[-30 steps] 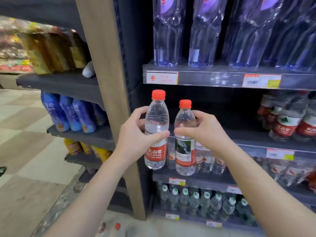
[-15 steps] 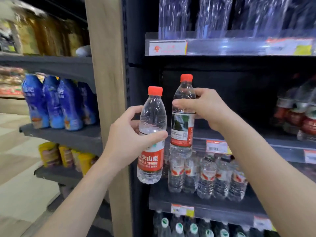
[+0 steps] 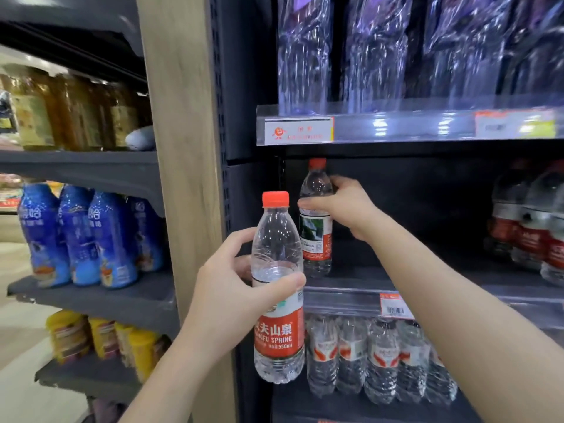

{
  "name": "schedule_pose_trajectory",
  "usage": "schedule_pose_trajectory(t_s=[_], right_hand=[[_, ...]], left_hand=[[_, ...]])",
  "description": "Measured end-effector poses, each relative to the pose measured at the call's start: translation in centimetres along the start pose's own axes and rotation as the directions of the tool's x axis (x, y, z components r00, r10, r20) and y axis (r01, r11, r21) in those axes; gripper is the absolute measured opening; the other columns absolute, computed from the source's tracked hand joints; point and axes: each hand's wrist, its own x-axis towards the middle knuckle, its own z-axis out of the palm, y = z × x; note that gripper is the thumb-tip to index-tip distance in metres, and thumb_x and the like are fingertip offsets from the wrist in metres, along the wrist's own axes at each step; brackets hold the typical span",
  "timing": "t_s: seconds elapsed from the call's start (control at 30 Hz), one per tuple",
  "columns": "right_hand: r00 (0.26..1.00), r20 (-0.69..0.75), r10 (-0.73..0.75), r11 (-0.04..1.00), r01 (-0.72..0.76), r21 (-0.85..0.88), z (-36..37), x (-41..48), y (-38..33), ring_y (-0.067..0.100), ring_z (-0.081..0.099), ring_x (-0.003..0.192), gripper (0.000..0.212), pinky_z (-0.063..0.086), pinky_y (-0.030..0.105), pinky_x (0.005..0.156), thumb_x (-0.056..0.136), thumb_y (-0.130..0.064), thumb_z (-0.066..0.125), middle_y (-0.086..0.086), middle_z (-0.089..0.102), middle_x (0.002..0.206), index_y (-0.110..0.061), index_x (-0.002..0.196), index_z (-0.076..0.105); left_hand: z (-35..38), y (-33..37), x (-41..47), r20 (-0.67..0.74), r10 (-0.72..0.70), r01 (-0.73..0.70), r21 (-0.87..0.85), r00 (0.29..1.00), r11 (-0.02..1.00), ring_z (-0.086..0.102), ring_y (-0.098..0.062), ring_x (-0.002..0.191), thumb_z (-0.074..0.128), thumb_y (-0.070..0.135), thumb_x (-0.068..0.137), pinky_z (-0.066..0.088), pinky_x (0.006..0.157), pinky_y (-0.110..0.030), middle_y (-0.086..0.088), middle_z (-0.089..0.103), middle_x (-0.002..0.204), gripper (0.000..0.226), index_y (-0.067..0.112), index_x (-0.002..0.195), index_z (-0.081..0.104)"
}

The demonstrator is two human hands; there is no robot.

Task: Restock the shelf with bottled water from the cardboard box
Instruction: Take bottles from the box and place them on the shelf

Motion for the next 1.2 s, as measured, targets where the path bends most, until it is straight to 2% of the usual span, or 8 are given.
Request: schedule_pose_trajectory(t_s=[0.2, 0.3, 0.37, 0.53, 0.63, 0.77, 0.93, 1.2], right_hand=[[0.998, 0.045, 0.042, 0.999, -0.042, 0.000, -0.4, 0.5, 2.0, -0.004, 0.074, 0.081, 0.041, 0.053, 0.010, 0.061, 0.074, -0.032, 0.092, -0.016, 0.076, 0.099, -0.037, 0.102, 0.064], [0.990, 0.123, 0.073, 0.995, -0.065, -0.072, -0.5, 0.3, 2.9, 0.003, 0.067, 0.103, 0.091, 0.051, 0.018, 0.075, 0.070, -0.025, 0.095, -0.012, 0.069, 0.119, -0.033, 0.146, 0.044], [0.991, 0.106, 0.083, 0.992, -0.072, -0.107, -0.4, -0.1, 3.7, 0.003, 0.064, 0.104, 0.112, 0.049, 0.019, 0.074, 0.067, -0.018, 0.096, -0.012, 0.066, 0.118, -0.028, 0.156, 0.029], [0.994, -0.028, 0.103, 0.971, -0.107, -0.213, -0.4, -0.2, 5.6, 0.012, 0.070, 0.093, 0.064, 0.051, 0.023, 0.066, 0.064, -0.035, 0.097, -0.004, 0.073, 0.103, -0.022, 0.115, 0.061], [0.996, -0.056, 0.065, 0.979, -0.075, -0.191, -0.1, 0.7, 6.4, 0.009, 0.071, 0.087, 0.049, 0.052, 0.021, 0.066, 0.068, -0.031, 0.096, -0.007, 0.073, 0.095, -0.025, 0.105, 0.064], [0.996, -0.051, 0.067, 0.981, -0.075, -0.178, 0.1, 2.3, 7.4, -0.001, 0.065, 0.082, 0.042, 0.049, 0.018, 0.071, 0.077, -0.026, 0.091, -0.019, 0.069, 0.090, -0.029, 0.112, 0.068], [0.997, -0.006, 0.082, 0.977, -0.081, -0.197, 0.0, 4.5, 8.2, 0.019, 0.070, 0.109, 0.048, 0.054, 0.039, 0.103, 0.081, -0.022, 0.088, 0.000, 0.075, 0.117, -0.019, 0.124, 0.069], [0.997, 0.032, 0.075, 0.979, -0.067, -0.192, 0.0, 5.4, 9.0, 0.021, 0.067, 0.119, 0.054, 0.050, 0.042, 0.109, 0.085, -0.023, 0.084, 0.005, 0.071, 0.131, -0.016, 0.135, 0.064]], left_hand=[[0.5, -0.6, -0.4, 0.005, 0.021, -0.021, 0.019, 1.000, 1.000, 0.078, -0.002, 0.092, 0.097, 0.036, 0.070, 0.058, 0.068, -0.010, 0.020, 0.081, 0.102, 0.064, 0.059, 0.117, 0.060], [0.9, -0.7, -0.7, -0.012, 0.027, -0.027, 0.003, 1.000, 1.000, 0.078, -0.004, 0.093, 0.093, 0.048, 0.064, 0.059, 0.070, -0.011, 0.018, 0.081, 0.103, 0.065, 0.058, 0.119, 0.060], [1.2, -0.6, -0.8, -0.013, 0.031, -0.031, 0.000, 0.999, 1.000, 0.078, -0.004, 0.093, 0.091, 0.051, 0.062, 0.059, 0.069, -0.011, 0.018, 0.081, 0.103, 0.065, 0.061, 0.118, 0.059], [1.9, -0.7, -0.8, -0.033, 0.046, -0.046, 0.002, 0.998, 0.999, 0.077, 0.000, 0.094, 0.091, 0.051, 0.060, 0.058, 0.071, -0.010, 0.022, 0.080, 0.103, 0.066, 0.065, 0.116, 0.058], [2.1, -1.0, -0.7, -0.043, 0.051, -0.051, 0.000, 0.998, 0.999, 0.076, 0.001, 0.097, 0.091, 0.052, 0.061, 0.058, 0.071, -0.009, 0.024, 0.079, 0.107, 0.068, 0.065, 0.119, 0.057], [2.1, -1.4, -0.7, -0.047, 0.057, -0.058, -0.010, 0.997, 0.998, 0.076, 0.002, 0.096, 0.093, 0.048, 0.063, 0.055, 0.072, -0.006, 0.023, 0.079, 0.106, 0.068, 0.064, 0.118, 0.058], [2.1, -1.9, 0.2, -0.043, 0.054, -0.055, -0.016, 0.998, 0.998, 0.077, -0.004, 0.098, 0.093, 0.049, 0.062, 0.063, 0.074, -0.018, 0.021, 0.078, 0.113, 0.068, 0.060, 0.122, 0.062], [3.0, -2.6, 1.1, -0.003, 0.057, -0.057, -0.034, 0.998, 0.998, 0.078, -0.005, 0.095, 0.095, 0.043, 0.063, 0.061, 0.071, -0.015, 0.023, 0.076, 0.113, 0.068, 0.059, 0.122, 0.065]])
